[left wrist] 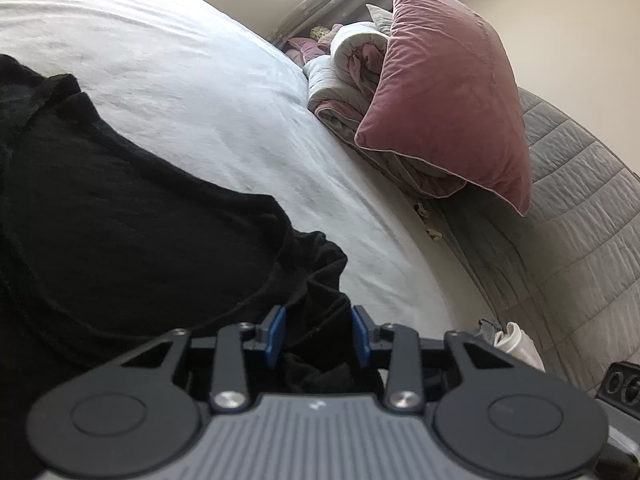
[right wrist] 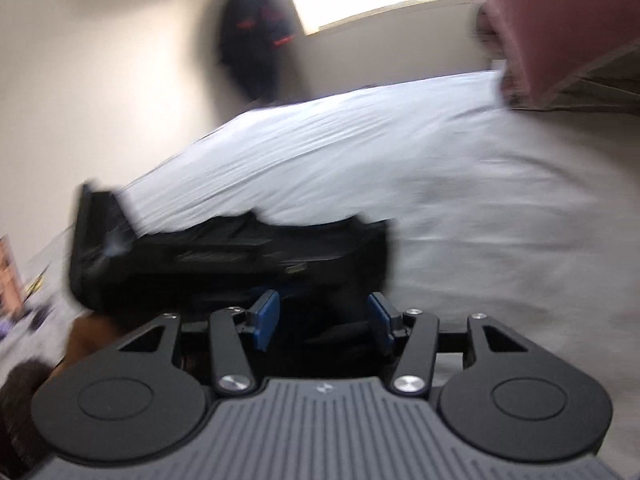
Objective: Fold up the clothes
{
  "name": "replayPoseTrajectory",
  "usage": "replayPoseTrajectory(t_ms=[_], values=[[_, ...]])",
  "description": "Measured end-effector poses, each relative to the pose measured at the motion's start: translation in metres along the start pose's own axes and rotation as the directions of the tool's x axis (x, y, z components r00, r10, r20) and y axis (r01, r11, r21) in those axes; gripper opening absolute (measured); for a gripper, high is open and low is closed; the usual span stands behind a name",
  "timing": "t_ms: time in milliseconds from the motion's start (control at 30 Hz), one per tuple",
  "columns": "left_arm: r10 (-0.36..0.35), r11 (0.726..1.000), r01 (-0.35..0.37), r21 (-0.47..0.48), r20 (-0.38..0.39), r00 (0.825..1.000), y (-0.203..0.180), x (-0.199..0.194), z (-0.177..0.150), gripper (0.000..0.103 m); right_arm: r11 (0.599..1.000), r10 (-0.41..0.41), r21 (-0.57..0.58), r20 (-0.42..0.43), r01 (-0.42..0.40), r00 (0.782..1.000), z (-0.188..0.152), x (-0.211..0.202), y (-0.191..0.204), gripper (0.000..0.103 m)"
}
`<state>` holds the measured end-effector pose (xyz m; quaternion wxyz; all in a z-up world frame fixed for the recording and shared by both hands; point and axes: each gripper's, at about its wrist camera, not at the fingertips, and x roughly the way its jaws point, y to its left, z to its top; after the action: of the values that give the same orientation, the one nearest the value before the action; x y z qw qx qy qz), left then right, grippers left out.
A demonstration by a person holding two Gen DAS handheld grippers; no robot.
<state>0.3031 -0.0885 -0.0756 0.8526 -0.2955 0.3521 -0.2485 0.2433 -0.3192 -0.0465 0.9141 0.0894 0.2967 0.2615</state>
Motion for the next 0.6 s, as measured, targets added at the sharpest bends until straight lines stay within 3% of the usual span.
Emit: replayPoseTrajectory(t_ms=[67,167,267,333,467,533,600], values=[[0.029,0.999,-0.03,-0.013,-0.047,0.998,-0.002,-0.001,0.003,0.032,0.998,-0.064,0.017,-0.037,0.065,0.997,-0.001,0.006,-0.009,0.054],[0.062,0.998,-0.065,-0.021,-0.135,0.989,-0.005,-0.007,0.009,0.032,0.997,-0.043,0.056,-0.088,0.048,0.995,-0.005,0.01,-0.016,0.053],[0.091,0.996,-0.091,0.01,-0.198,0.976,-0.009,-0.012,0.012,0.032,0.999,0.015,0.03,-0.1,-0.012,0.995,-0.004,0.009,-0.011,0.025],[0.105,0.994,-0.101,0.031,-0.224,0.969,-0.012,-0.014,0.011,0.03,0.999,0.037,-0.01,-0.094,-0.039,0.995,-0.004,0.004,-0.007,0.019],[0.149,0.988,-0.137,0.068,-0.239,0.959,-0.017,-0.019,0.009,0.017,0.99,0.077,-0.12,-0.025,-0.079,0.997,-0.006,-0.018,0.0,0.012],[0.147,0.989,-0.134,0.07,-0.228,0.963,-0.019,-0.022,0.009,0.003,0.977,0.119,-0.178,0.015,-0.114,0.993,-0.007,-0.033,0.002,0.01],[0.124,0.992,-0.114,0.06,-0.209,0.97,-0.023,-0.023,0.01,0.003,0.976,0.112,-0.193,0.039,-0.103,0.993,-0.007,-0.043,-0.001,0.01]])
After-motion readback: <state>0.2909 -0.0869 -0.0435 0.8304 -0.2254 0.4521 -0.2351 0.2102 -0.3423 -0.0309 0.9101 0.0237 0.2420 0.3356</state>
